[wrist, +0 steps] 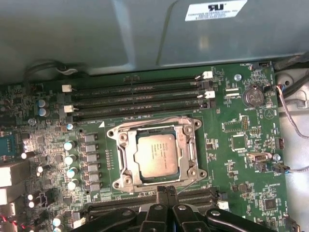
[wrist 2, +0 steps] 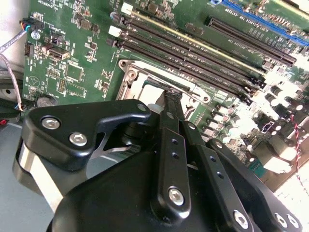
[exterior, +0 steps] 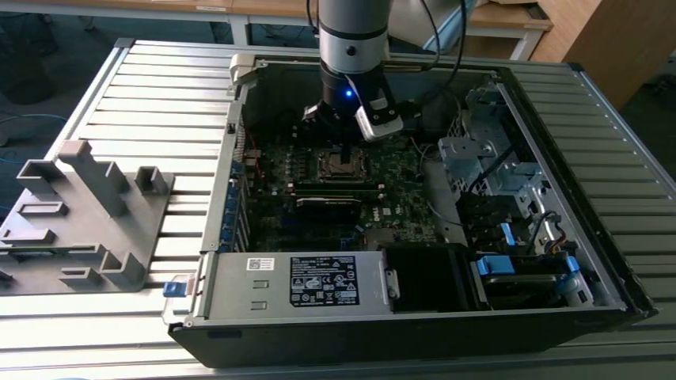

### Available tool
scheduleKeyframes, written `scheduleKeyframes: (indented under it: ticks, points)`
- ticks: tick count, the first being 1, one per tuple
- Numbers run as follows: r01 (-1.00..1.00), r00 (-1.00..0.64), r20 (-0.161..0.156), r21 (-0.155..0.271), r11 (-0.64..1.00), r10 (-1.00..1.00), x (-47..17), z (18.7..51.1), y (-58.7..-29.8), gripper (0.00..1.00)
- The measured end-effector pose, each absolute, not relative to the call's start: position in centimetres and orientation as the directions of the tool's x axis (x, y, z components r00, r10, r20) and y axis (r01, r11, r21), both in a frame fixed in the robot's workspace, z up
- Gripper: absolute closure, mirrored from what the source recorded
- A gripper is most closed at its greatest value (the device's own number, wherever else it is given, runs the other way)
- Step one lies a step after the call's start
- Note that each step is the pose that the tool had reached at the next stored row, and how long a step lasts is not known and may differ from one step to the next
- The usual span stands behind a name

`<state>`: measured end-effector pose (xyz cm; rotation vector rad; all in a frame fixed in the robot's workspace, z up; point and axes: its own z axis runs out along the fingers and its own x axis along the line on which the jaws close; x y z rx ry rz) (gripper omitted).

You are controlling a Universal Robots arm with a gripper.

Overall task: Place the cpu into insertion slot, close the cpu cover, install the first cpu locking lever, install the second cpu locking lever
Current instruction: 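Install the second cpu locking lever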

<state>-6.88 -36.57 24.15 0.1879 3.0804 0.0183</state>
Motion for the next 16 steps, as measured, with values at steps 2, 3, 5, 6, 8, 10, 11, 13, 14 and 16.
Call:
scheduleKeyframes:
  ticks: [2,3,5,6,8,10,11,13,14,16]
  points:
    - [0.121,-0.991,-0.055,0.015,0.993,0.122,-6.9,24.1,-36.8,0.89]
    - [0.121,-0.991,-0.055,0.015,0.993,0.122,-6.9,24.1,-36.8,0.89]
    - [0.121,-0.991,-0.055,0.015,0.993,0.122,-6.9,24.1,-37.0,0.89]
    - [0.121,-0.991,-0.055,0.015,0.992,0.122,-7.0,24.1,-37.0,0.89]
    - [0.121,-0.991,-0.055,0.015,0.993,0.122,-7.2,24.1,-37.1,0.89]
    - [0.121,-0.991,-0.055,0.015,0.993,0.122,-7.4,24.1,-37.2,0.89]
    - [0.121,-0.991,-0.056,0.015,0.993,0.122,-7.4,24.1,-37.3,0.89]
    - [0.121,-0.991,-0.056,0.015,0.993,0.122,-7.4,24.1,-37.5,0.89]
    - [0.121,-0.991,-0.056,0.015,0.993,0.122,-7.4,24.1,-37.6,0.89]
    - [0.121,-0.991,-0.056,0.015,0.992,0.122,-7.5,24.0,-37.7,0.89]
